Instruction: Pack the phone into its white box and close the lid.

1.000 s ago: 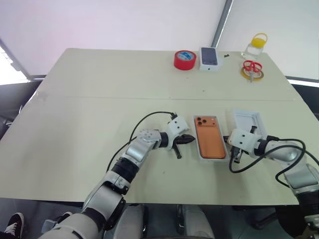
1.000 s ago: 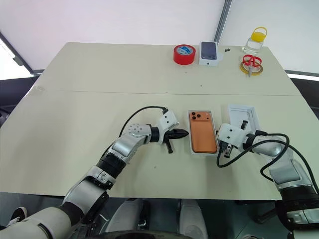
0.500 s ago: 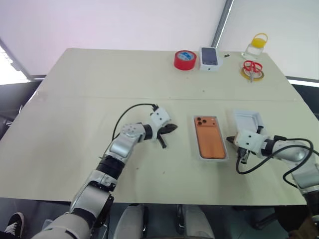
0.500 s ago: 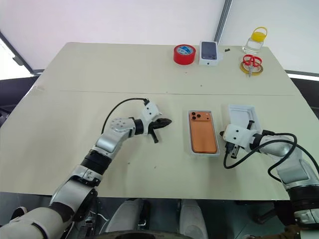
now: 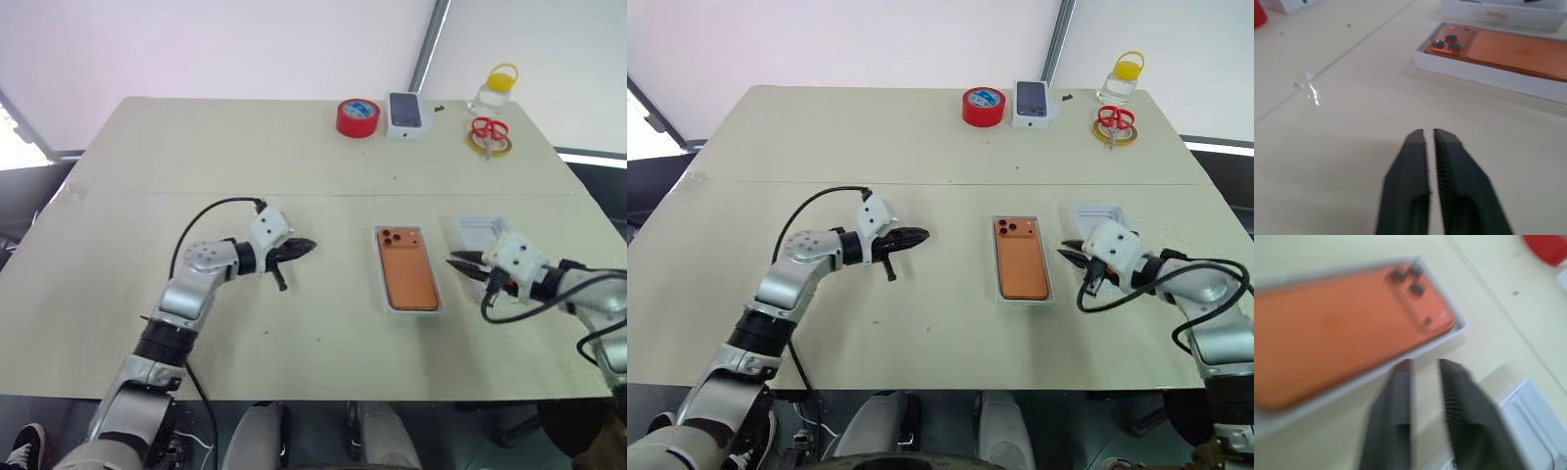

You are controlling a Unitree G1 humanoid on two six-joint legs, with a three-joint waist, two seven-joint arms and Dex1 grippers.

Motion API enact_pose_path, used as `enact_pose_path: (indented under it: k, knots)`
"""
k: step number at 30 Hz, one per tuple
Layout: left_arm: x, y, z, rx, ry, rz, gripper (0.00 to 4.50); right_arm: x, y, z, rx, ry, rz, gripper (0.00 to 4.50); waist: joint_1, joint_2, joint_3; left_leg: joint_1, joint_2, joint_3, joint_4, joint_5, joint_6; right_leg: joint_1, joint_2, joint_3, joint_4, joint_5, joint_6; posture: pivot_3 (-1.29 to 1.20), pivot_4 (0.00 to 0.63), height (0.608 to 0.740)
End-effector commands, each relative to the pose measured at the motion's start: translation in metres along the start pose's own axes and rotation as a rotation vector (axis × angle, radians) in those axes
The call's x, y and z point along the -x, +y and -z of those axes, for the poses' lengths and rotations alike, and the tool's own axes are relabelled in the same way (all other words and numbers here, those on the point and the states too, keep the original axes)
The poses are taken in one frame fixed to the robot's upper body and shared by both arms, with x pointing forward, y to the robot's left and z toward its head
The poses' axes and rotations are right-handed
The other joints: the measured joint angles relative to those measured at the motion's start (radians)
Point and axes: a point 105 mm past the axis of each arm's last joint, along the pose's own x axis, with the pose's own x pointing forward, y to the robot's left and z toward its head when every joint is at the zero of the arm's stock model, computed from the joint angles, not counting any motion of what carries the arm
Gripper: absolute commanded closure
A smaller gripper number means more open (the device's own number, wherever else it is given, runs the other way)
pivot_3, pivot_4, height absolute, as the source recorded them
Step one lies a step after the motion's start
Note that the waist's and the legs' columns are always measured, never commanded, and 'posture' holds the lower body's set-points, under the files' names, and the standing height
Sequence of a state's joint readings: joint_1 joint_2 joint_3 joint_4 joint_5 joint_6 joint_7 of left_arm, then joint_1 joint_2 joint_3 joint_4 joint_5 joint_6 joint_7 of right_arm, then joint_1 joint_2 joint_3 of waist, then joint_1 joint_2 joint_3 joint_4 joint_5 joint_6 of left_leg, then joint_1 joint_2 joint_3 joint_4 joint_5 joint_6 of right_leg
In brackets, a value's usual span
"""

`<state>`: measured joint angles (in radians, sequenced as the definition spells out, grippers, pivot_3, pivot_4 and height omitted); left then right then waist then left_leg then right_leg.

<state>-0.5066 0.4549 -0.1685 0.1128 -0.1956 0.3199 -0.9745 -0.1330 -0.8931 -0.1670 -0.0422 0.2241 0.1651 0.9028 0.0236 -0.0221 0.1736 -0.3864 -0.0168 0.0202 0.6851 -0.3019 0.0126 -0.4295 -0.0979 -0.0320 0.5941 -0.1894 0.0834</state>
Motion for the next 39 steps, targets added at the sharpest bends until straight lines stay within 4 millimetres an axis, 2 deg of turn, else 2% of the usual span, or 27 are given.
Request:
enact_pose_path:
  k: [1, 3, 5, 9, 12, 22, 26, 31, 39]
  knots:
    - [0.018, 0.005, -0.015, -0.048, -0.064, 0.003, 2.15, 0.003, -0.013, -0.007, -0.029, 0.011, 0.074, 1.62, 0.003, 0.000, 0.000, 0.000, 0.000, 0.000, 0.000, 0.000, 0.000, 0.000, 0.000, 0.000, 0.000, 0.000, 0.000, 0.00, 0.150, 0.740]
    - [0.028, 0.005, -0.015, -0.065, -0.073, 0.021, 1.03, 0.000, -0.020, -0.003, -0.077, 0.036, 0.135, 0.47, 0.004, 0.000, 0.000, 0.000, 0.000, 0.000, 0.000, 0.000, 0.000, 0.000, -0.001, 0.000, 0.000, 0.000, 0.000, 0.00, 0.150, 0.740]
    - [0.039, 0.006, -0.011, -0.095, -0.074, 0.026, 0.02, -0.003, -0.023, 0.007, -0.085, 0.095, 0.174, 0.45, 0.004, 0.000, 0.000, 0.000, 0.000, 0.001, 0.000, 0.000, 0.000, 0.000, -0.001, 0.000, 0.000, 0.000, 0.000, 0.00, 0.150, 0.740]
    - [0.057, 0.009, -0.014, -0.102, -0.149, -0.004, 0.02, -0.005, -0.028, 0.016, -0.198, 0.158, 0.253, 0.45, 0.003, 0.000, 0.000, -0.001, 0.000, 0.001, 0.000, 0.000, 0.000, -0.001, -0.001, 0.000, 0.000, 0.000, -0.001, 0.00, 0.150, 0.740]
    - [0.064, 0.006, -0.015, -0.177, -0.169, -0.017, 0.02, -0.008, -0.026, 0.025, -0.261, 0.264, 0.246, 0.45, 0.003, 0.001, 0.000, -0.001, 0.000, 0.001, 0.000, 0.000, 0.000, -0.002, -0.001, 0.001, 0.000, 0.000, -0.001, 0.00, 0.150, 0.740]
    - [0.056, -0.015, -0.022, -0.222, -0.205, -0.003, 0.02, -0.006, -0.028, 0.029, -0.459, 0.484, 0.187, 0.45, -0.002, 0.002, 0.000, -0.002, 0.000, 0.002, 0.000, 0.000, 0.000, -0.003, -0.002, 0.000, 0.000, 0.000, -0.001, 0.00, 0.150, 0.740]
    - [0.052, -0.023, -0.022, -0.190, -0.230, -0.038, 0.02, -0.006, -0.014, 0.026, -0.591, 0.568, 0.127, 0.45, -0.011, 0.002, 0.000, -0.003, 0.000, 0.001, 0.000, 0.000, 0.000, -0.003, -0.002, 0.000, 0.000, 0.000, -0.001, 0.00, 0.150, 0.740]
    - [0.048, -0.037, -0.022, -0.182, -0.246, -0.051, 0.02, -0.005, -0.016, 0.027, -0.669, 0.630, 0.143, 0.45, -0.012, 0.002, 0.000, -0.003, 0.000, 0.001, 0.000, 0.000, 0.000, -0.004, -0.001, 0.000, 0.000, 0.000, -0.001, 0.00, 0.150, 0.740]
    - [0.050, -0.046, -0.018, -0.169, -0.256, -0.071, 0.02, -0.011, -0.022, 0.026, -0.620, 0.656, 0.156, 0.45, -0.012, 0.002, 0.000, -0.003, 0.000, 0.002, 0.000, 0.000, 0.000, -0.004, -0.001, 0.000, 0.000, 0.000, -0.001, 0.00, 0.150, 0.740]
